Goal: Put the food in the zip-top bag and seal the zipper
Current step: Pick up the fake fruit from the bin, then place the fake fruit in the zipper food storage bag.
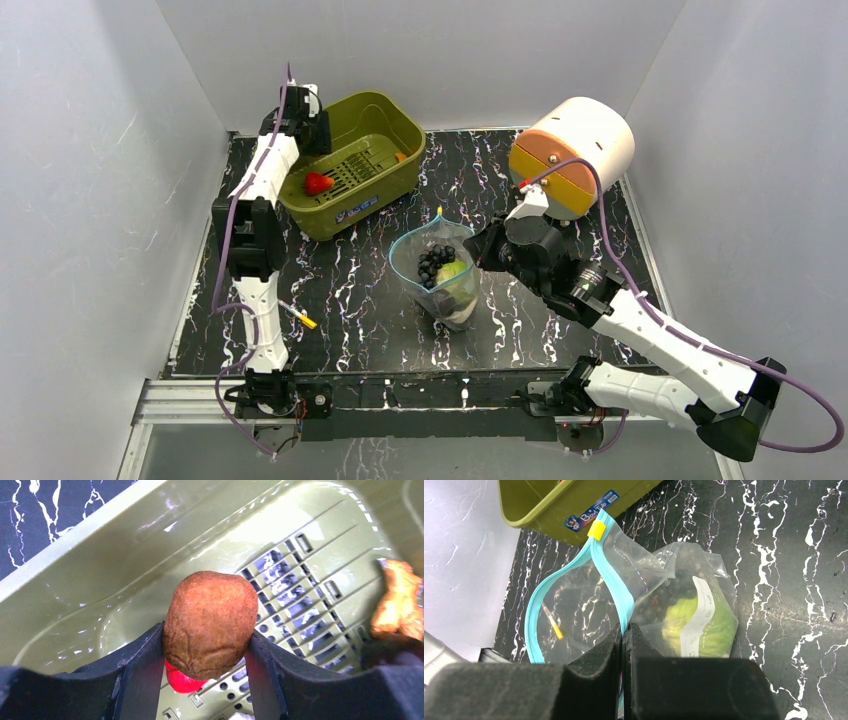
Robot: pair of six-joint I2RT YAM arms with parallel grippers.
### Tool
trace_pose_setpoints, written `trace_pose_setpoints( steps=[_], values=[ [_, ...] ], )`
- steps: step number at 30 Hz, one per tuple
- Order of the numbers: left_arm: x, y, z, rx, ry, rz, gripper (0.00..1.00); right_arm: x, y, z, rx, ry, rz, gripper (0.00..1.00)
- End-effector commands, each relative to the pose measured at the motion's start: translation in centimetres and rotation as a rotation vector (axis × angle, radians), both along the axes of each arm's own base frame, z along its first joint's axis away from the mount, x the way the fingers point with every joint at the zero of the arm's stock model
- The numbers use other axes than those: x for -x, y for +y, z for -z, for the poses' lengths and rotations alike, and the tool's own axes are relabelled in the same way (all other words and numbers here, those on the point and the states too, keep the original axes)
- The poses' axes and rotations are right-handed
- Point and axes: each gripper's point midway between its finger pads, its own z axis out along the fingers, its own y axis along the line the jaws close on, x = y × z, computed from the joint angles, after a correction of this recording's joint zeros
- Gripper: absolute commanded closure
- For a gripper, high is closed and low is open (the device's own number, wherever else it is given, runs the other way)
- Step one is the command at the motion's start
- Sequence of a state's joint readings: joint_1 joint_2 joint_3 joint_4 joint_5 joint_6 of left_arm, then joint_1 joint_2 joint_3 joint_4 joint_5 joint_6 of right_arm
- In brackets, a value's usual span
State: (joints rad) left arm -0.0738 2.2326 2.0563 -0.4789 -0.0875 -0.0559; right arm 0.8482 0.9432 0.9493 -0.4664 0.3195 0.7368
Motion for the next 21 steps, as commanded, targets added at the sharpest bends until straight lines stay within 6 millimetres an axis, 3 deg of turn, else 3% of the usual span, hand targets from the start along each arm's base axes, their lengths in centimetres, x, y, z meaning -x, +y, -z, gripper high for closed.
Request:
trace_pose_setpoints(
  steps=[1, 9, 21],
  values=[
    [1.7, -1.2, -4.5, 0.088, -0.041, 0.024, 0.78, -0.3, -0.2, -1.6, -0.038, -0.024, 0.025, 1.00],
    [4.7, -3.7, -8.6, 0.230, -0.060, 0.083, 0.80, -0.5, 0.4, -2.5, -0.107, -0.031, 0.031, 1.00],
    [12.7, -9.1, -13.1, 0.480, -0.051, 0.263, 0.80, -0.8, 0.7, -1.7, -0.178, 0.026, 0.088, 1.00]
  ],
)
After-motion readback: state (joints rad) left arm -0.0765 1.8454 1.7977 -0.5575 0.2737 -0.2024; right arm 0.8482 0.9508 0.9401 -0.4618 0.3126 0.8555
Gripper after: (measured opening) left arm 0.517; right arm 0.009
